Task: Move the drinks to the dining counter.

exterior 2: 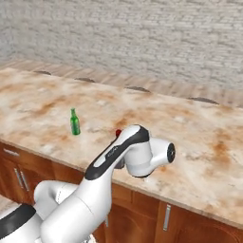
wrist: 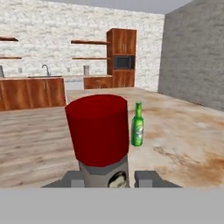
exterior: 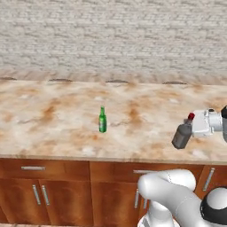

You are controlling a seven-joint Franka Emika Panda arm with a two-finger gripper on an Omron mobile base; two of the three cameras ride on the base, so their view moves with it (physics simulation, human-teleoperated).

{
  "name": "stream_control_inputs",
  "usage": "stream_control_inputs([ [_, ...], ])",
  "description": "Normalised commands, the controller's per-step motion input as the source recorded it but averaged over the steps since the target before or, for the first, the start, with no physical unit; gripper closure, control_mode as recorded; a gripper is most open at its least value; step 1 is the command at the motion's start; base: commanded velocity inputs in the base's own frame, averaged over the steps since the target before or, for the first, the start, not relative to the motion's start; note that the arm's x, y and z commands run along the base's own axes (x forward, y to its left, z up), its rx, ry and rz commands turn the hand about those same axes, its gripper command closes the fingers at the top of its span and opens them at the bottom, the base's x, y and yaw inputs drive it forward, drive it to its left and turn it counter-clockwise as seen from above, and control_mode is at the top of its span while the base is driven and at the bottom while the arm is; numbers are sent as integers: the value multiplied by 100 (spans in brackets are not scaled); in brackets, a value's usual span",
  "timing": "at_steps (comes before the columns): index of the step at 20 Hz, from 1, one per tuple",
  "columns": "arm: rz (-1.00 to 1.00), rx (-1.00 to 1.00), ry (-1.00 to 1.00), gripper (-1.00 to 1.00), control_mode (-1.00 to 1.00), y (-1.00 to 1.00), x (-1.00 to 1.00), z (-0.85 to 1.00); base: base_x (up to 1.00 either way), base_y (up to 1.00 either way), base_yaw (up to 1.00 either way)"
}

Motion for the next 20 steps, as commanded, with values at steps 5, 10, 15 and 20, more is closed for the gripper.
stream_control_inputs([
  [5, 0, 0, 0, 100, 100, 0, 0, 0, 44, 52, -51],
  [10, 0, 0, 0, 100, 100, 0, 0, 0, 43, 67, -22],
  [15, 0, 0, 0, 100, 100, 0, 0, 0, 81, 12, -3],
  [20, 0, 0, 0, 100, 100, 0, 0, 0, 22, 0, 0],
])
